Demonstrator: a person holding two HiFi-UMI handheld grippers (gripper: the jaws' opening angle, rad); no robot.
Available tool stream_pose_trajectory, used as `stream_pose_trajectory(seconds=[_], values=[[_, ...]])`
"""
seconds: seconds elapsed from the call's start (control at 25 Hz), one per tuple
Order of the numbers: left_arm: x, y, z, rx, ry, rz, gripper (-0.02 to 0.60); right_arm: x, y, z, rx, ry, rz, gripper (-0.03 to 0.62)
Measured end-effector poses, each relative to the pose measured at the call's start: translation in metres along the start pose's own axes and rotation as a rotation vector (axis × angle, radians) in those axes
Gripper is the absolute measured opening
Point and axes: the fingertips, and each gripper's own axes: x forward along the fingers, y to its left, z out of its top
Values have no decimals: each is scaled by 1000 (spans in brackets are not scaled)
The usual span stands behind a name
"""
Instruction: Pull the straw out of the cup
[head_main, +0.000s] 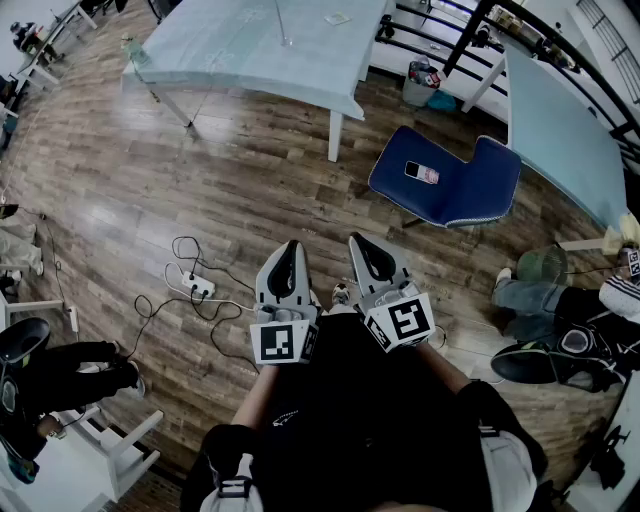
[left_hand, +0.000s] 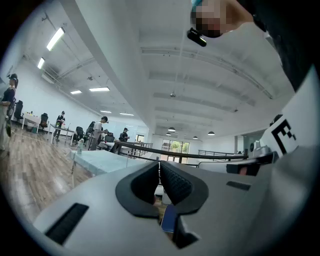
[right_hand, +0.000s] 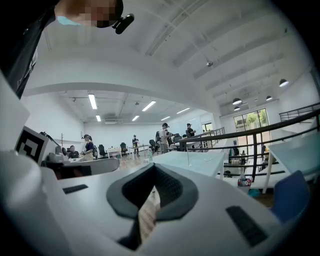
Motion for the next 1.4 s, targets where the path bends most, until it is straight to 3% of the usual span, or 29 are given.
stream_pose_trajectory(seconds=[0.24, 0.8, 0.92, 1.08, 1.4], values=[[-5, 1, -1, -46, -4, 50, 20, -4, 7, -5, 6, 14, 30, 8], [0, -8, -2, -26, 17, 37, 20, -4, 9, -5, 25, 7, 52, 8], [4, 2, 7, -40, -5, 33, 20, 4, 14, -2, 20, 3, 53, 8], [12, 17, -7, -49, 39, 45, 20, 23, 10, -11, 28, 30, 22, 8], [49, 69, 15, -56, 13, -13, 20, 86, 23, -3, 9, 52, -12, 8]])
